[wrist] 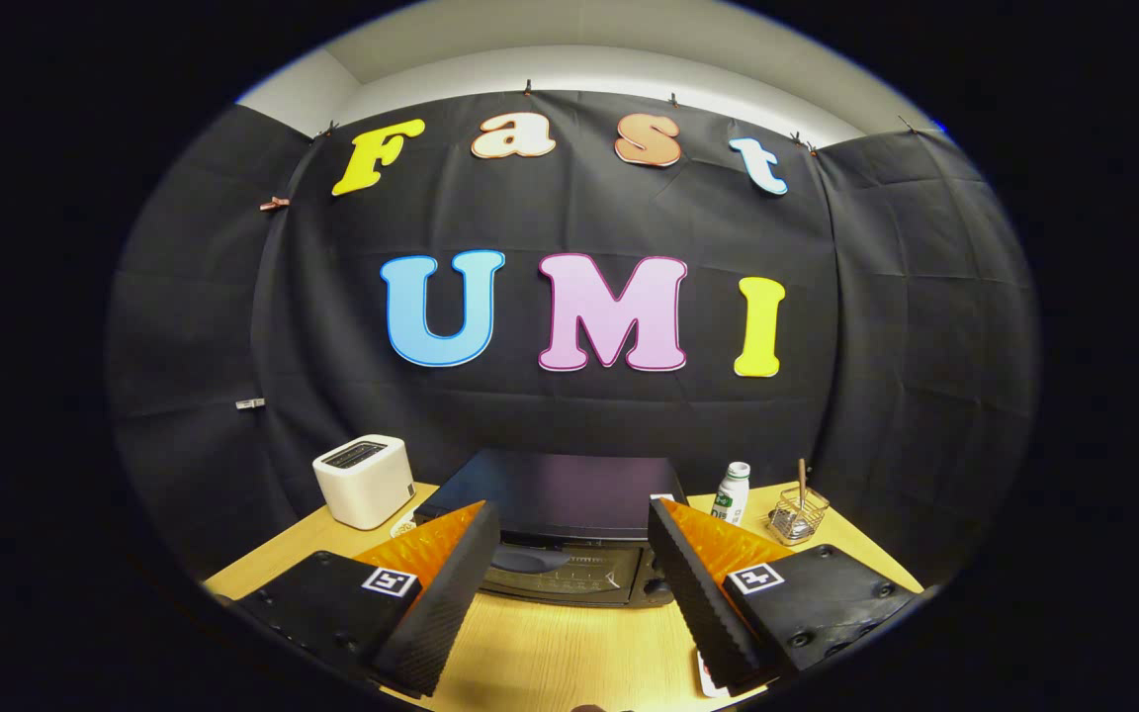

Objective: Open the toaster oven, put the food inside, and close the toaster oven door.

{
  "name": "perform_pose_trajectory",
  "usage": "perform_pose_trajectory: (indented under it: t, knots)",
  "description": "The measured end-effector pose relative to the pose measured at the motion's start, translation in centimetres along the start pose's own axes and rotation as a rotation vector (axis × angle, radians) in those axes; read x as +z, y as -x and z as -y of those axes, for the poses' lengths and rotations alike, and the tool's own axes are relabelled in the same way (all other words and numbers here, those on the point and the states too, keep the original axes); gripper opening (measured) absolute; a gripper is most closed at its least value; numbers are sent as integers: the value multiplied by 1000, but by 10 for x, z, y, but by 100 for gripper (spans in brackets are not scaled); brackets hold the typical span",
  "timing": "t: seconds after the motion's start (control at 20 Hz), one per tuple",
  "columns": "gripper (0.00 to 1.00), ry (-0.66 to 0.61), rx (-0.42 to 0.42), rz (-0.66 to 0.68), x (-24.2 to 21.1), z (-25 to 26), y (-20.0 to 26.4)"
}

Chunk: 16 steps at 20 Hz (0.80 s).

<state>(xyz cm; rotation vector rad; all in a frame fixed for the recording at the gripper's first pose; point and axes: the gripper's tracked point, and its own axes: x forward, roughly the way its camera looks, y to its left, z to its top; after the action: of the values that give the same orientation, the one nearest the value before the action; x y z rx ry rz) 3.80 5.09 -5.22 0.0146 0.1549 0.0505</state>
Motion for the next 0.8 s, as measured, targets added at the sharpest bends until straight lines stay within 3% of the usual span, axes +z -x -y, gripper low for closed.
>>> perform_pose_trajectory:
  t: [0.5,0.8]
  knots:
    - [98,-10,-36,-21,-18,-38,-72]
    - [98,15,-90,-109,-74,-39,-120]
